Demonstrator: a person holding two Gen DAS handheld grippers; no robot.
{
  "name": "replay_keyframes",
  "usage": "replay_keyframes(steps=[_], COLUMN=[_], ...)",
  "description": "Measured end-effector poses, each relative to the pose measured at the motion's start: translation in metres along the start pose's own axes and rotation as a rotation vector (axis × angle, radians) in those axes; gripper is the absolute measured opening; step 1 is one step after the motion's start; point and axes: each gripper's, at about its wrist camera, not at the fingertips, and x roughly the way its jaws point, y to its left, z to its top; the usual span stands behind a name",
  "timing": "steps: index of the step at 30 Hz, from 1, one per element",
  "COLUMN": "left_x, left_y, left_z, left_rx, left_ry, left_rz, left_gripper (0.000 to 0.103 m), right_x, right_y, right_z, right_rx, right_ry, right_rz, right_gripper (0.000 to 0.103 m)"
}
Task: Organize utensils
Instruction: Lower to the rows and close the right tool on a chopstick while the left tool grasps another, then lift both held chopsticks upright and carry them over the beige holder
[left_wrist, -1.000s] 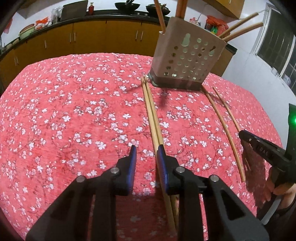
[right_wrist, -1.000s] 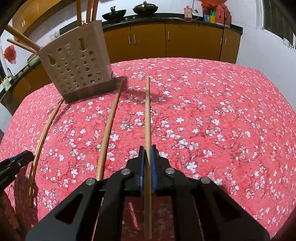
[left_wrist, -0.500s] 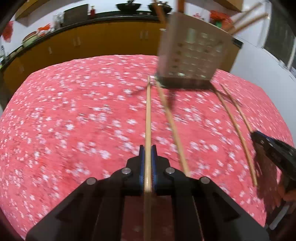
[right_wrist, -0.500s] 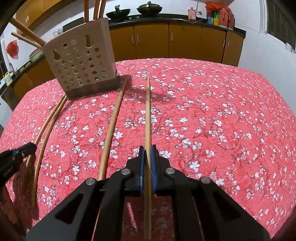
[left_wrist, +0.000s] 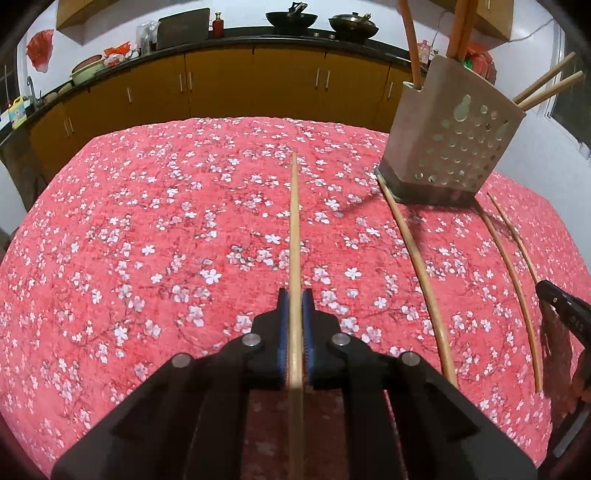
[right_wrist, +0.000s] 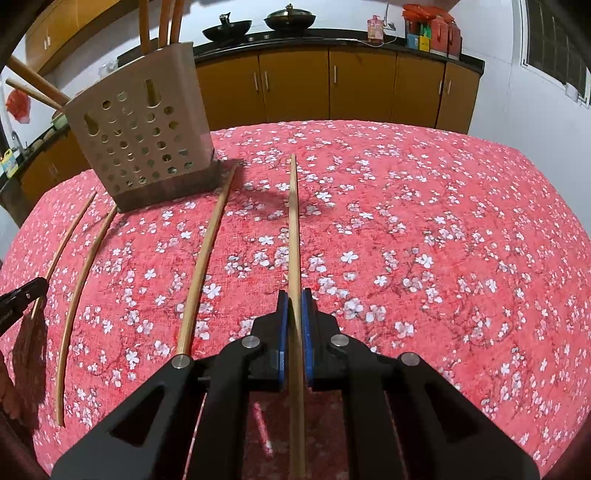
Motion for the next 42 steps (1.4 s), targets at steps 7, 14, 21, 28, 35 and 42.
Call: replay_keyframes(steps=[7, 14, 21, 28, 35, 42], left_x=[-0.001, -0.002, -0.003, -0.003, -0.003, -0.006], left_y=[0.0, -0.001, 0.0, 0.0, -0.002, -0.009], left_z=[0.0, -0.001, -0.002, -0.001, -0.002, -0.007], left_rx=[-0.009, -0.018, -0.022, -0.022, -0.013, 0.016], left_ry=[-0.001, -0.002, -0.002, -0.002, -0.002, 0.0], left_rz=[-0.009, -0.017, -0.019, -0.019, -0.008, 0.016], left_gripper=[0.01, 0.01, 0.011, 0.011, 0.011, 0.013], right_x=[0.0, -0.001, -0.001, -0.001, -0.002, -0.003], right_y=[-0.001, -0.003, -0.002, -0.002, 0.001, 0.0], right_z=[0.0, 0.0, 0.0, 0.0, 0.001, -0.001], right_rx=[0.008, 0.008, 0.01, 0.014, 0.004, 0.01], right_ry=[0.0, 0.0, 0.0, 0.001, 0.001, 0.003], right_rz=[0.009, 0.01, 0.009, 0.013, -0.001, 0.008], right_gripper=[0.008, 0.009, 0.009, 0.009, 0.009, 0.009])
